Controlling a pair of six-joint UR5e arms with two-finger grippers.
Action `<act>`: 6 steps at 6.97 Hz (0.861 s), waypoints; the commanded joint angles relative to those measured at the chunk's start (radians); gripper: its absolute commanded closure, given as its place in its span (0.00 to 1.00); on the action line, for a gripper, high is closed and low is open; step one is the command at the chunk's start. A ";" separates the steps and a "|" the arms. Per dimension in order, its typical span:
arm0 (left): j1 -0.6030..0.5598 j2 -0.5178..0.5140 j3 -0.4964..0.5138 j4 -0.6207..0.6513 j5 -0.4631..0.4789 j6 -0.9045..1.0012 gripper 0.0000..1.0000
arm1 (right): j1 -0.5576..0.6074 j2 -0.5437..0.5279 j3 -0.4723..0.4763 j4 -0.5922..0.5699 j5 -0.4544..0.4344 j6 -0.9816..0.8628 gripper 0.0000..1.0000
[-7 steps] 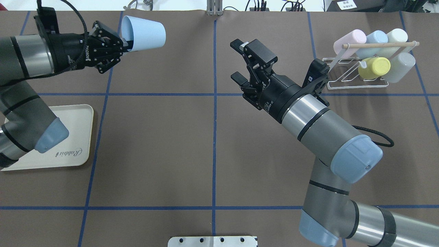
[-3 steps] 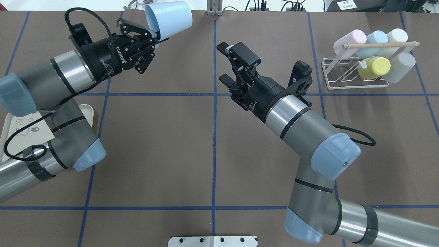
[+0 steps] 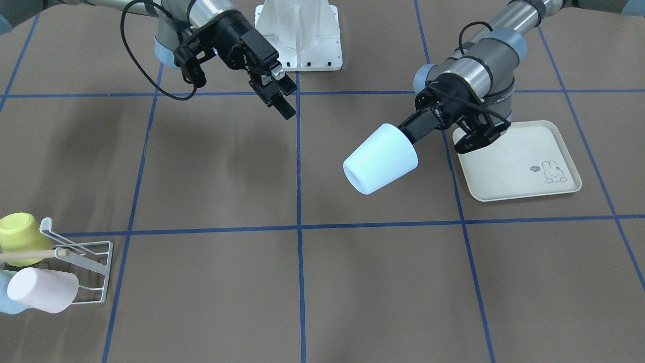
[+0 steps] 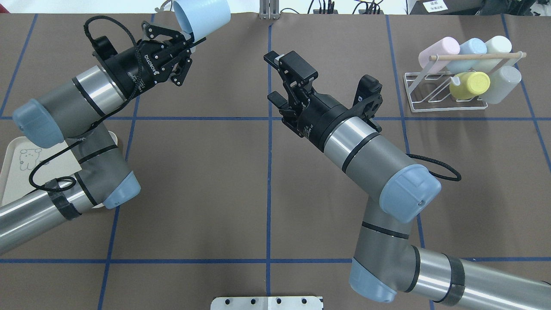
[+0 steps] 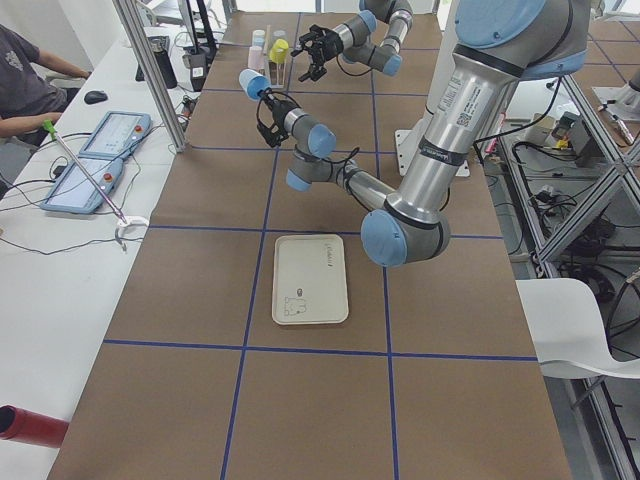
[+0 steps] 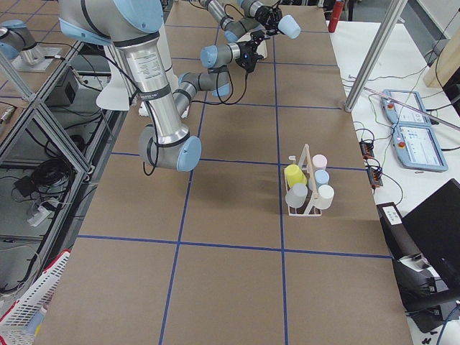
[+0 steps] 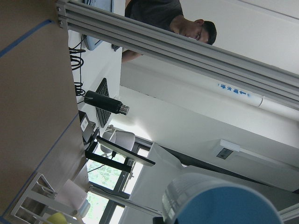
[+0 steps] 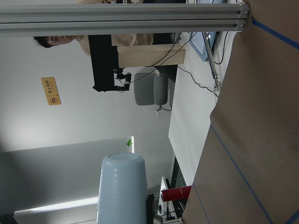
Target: Transfer IKEA cup to right arm and place on rack
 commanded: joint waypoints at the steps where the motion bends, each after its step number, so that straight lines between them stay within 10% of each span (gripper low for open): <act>1: 0.001 -0.001 0.026 -0.035 -0.047 0.007 1.00 | 0.002 0.001 -0.007 -0.002 -0.001 0.000 0.00; 6: 0.016 -0.005 0.016 -0.028 -0.078 0.059 1.00 | 0.002 0.001 -0.035 -0.006 -0.001 -0.012 0.00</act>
